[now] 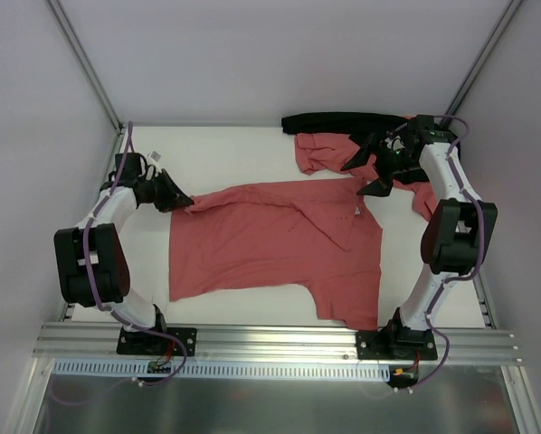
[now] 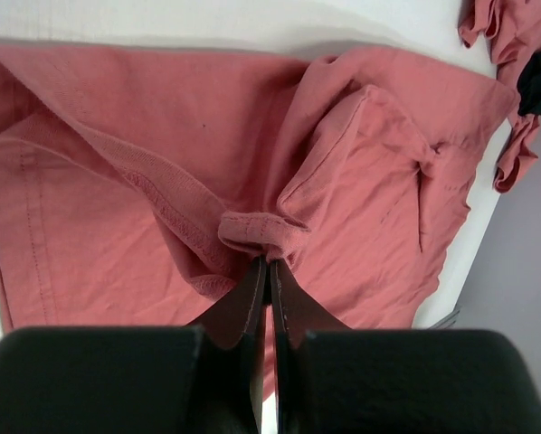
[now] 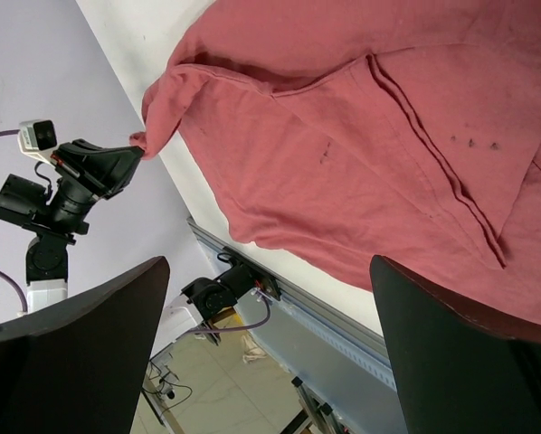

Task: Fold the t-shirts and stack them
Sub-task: Fold the flattened tshirt in 1/3 of the way

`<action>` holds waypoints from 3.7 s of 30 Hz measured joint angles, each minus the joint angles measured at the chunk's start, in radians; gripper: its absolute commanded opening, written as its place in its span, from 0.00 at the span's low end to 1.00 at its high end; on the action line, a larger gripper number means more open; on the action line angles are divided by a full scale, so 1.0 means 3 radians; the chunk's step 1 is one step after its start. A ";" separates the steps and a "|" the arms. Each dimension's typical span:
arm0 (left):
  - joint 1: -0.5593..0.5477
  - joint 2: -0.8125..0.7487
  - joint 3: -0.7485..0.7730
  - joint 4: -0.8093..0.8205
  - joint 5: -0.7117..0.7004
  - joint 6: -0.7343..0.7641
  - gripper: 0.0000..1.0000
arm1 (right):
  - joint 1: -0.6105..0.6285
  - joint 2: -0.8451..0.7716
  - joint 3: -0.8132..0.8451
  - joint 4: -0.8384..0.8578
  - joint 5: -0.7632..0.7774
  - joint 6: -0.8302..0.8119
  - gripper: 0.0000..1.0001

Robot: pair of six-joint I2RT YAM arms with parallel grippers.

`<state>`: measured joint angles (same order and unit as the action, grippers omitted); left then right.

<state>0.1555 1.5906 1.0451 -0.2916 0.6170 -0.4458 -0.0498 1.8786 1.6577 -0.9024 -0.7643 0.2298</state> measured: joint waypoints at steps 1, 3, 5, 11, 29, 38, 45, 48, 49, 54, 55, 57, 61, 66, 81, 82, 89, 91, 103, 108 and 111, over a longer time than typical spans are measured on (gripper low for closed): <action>0.0000 -0.0027 -0.0043 0.0003 0.0003 0.0010 0.00 | 0.0000 0.0015 0.0024 -0.0003 -0.0001 0.0005 1.00; -0.0019 -0.0085 -0.0106 0.0001 0.0001 0.0043 0.00 | 0.0000 0.0033 0.0065 -0.0003 -0.0009 0.0008 1.00; -0.0024 -0.0146 -0.0146 0.0001 0.0008 0.0064 0.00 | 0.0000 0.0046 0.0089 -0.0001 -0.0011 0.0008 0.99; -0.0085 -0.0189 -0.0182 -0.0005 0.0013 0.0121 0.00 | 0.0006 0.0067 0.0103 -0.0005 -0.0024 0.0011 0.99; -0.0106 0.0140 -0.0175 -0.0774 -0.0754 0.0292 0.00 | 0.0010 0.0160 0.0234 0.0001 -0.0086 0.0055 0.99; -0.0107 -0.0008 -0.0113 -0.0839 -0.1367 0.0341 0.00 | 0.0010 0.0230 0.0252 0.0004 -0.0100 0.0069 0.99; -0.0107 -0.0348 -0.0093 -0.0690 -0.1386 0.0323 0.00 | 0.0017 0.0259 0.0253 0.0004 -0.0122 0.0070 0.99; -0.0107 -0.0416 0.0004 -0.0628 -0.1317 0.0313 0.00 | 0.0022 0.0263 0.0253 0.0004 -0.0123 0.0071 1.00; -0.0107 -0.0422 0.0027 -0.0600 -0.1296 0.0312 0.00 | 0.0024 0.0267 0.0253 0.0004 -0.0123 0.0071 0.99; -0.0109 -0.0451 -0.0032 -0.0524 -0.1120 0.0322 0.96 | 0.0038 0.0270 0.0257 0.0004 -0.0123 0.0079 0.99; -0.0120 -0.0483 -0.0088 -0.0510 -0.1080 0.0328 0.99 | 0.0041 0.0271 0.0261 0.0005 -0.0123 0.0080 0.99; -0.0132 -0.0603 -0.0247 -0.0501 -0.1002 0.0295 0.99 | 0.0043 0.0280 0.0286 0.0006 -0.0123 0.0081 0.99; -0.0153 -0.0874 -0.0431 -0.0551 -0.0923 0.0290 0.99 | 0.0043 0.0324 0.0355 0.0025 -0.0125 0.0092 0.99; -0.0151 -0.1020 -0.0432 -0.0472 -0.0923 0.0290 0.99 | 0.0045 0.0393 0.0429 0.0052 -0.0132 0.0131 1.00; -0.0094 -0.0258 -0.0253 -0.0463 -0.1261 0.0183 0.99 | 0.0062 0.0477 0.0520 0.0116 -0.0173 0.0181 0.99; -0.0067 -0.0244 -0.0253 -0.0454 -0.1246 0.0160 0.99 | 0.0062 0.0477 0.0520 0.0116 -0.0173 0.0181 0.99; 0.0072 -0.0217 -0.0258 -0.0390 -0.1219 0.0111 0.99 | 0.0062 0.0478 0.0520 0.0116 -0.0173 0.0181 1.00; 0.0078 -0.0212 -0.0259 -0.0379 -0.1219 0.0112 0.99 | 0.0062 0.0478 0.0520 0.0116 -0.0173 0.0181 1.00; 0.0078 -0.0071 -0.0333 -0.0362 -0.1219 0.0111 0.78 | 0.0062 0.0478 0.0520 0.0114 -0.0173 0.0179 0.99; 0.0098 -0.0061 -0.0376 -0.0359 -0.1217 0.0083 0.00 | 0.0055 0.0478 0.0520 0.0113 -0.0172 0.0179 0.99; 0.0099 -0.0046 -0.0375 -0.0341 -0.1218 0.0111 0.00 | 0.0053 0.0477 0.0520 0.0113 -0.0173 0.0179 1.00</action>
<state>0.1852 1.5768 0.9325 -0.3939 0.2516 -0.4126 -0.0338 2.0216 1.8137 -0.8684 -0.8162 0.2836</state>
